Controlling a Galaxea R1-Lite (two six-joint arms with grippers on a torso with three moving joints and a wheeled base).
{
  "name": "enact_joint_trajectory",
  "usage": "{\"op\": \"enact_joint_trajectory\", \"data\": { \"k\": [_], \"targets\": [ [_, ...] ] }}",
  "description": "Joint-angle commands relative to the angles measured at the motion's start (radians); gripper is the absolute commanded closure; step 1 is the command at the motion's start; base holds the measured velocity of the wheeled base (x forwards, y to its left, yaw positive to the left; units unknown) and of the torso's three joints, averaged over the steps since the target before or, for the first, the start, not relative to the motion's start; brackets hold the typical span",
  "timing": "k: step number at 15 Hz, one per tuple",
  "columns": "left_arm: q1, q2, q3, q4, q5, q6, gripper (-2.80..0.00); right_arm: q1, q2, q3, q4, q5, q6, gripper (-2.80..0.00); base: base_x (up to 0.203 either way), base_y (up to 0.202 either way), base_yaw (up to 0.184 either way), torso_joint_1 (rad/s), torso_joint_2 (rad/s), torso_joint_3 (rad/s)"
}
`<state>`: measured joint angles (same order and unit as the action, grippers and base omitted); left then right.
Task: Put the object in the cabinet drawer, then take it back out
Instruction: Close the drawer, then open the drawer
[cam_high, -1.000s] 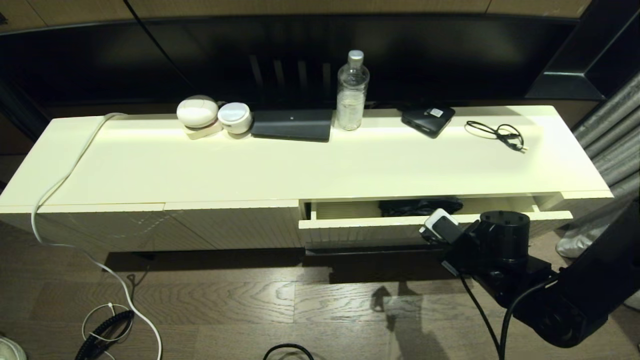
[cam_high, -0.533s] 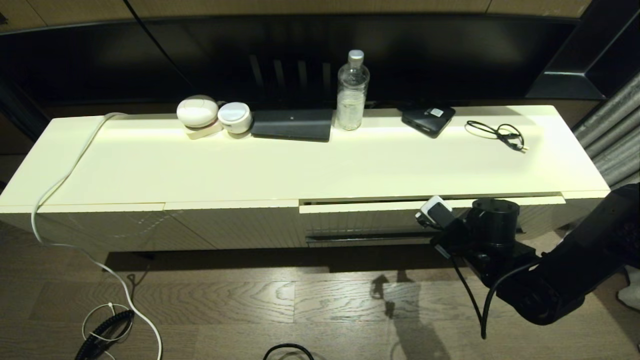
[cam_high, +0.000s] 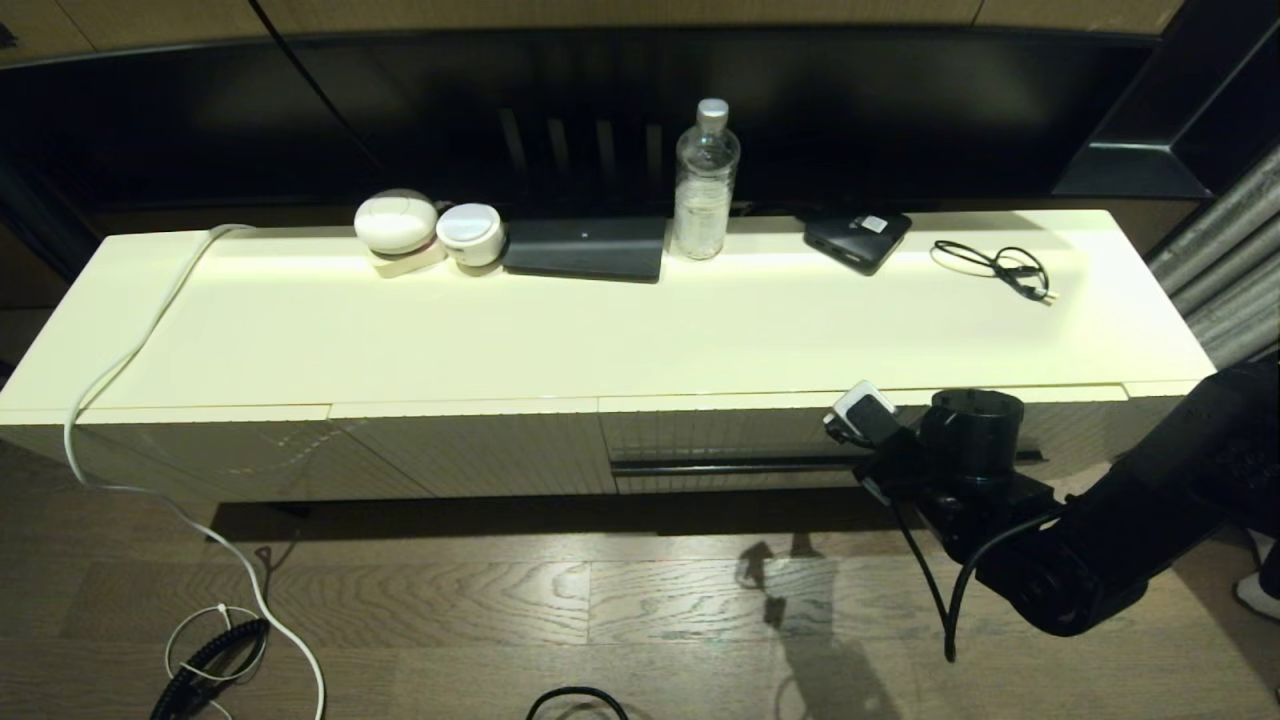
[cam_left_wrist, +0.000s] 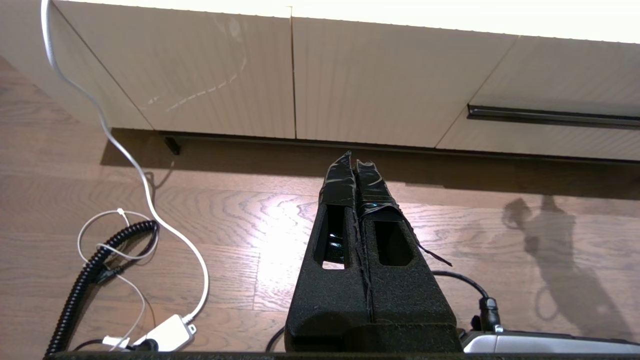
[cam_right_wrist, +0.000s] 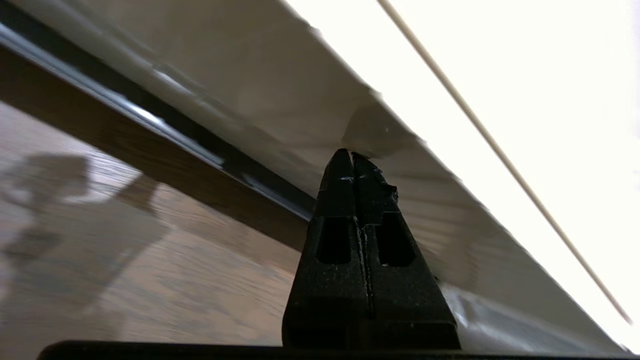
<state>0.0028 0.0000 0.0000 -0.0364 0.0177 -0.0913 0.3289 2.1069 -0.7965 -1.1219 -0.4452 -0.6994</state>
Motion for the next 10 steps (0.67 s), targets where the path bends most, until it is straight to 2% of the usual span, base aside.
{"op": "enact_joint_trajectory", "data": {
  "k": [1,6,10],
  "targets": [
    [0.000,-0.002,0.000,0.000,0.001,-0.001,0.00,0.019,-0.097,0.097,0.019,-0.017,-0.015,0.00,0.000,0.000,0.000,0.000,0.00,0.000],
    [0.000,-0.002,0.000,0.000,0.001,-0.001,0.00,0.126,-0.369,0.337,0.165,-0.023,-0.051,0.00,0.000,0.000,0.000,0.000,0.00,0.000],
    [0.000,-0.002,0.000,0.000,0.001,-0.001,0.00,0.146,-0.562,0.444,0.370,-0.037,-0.055,0.00,0.000,0.000,0.000,0.000,0.00,0.000]
  ]
}}
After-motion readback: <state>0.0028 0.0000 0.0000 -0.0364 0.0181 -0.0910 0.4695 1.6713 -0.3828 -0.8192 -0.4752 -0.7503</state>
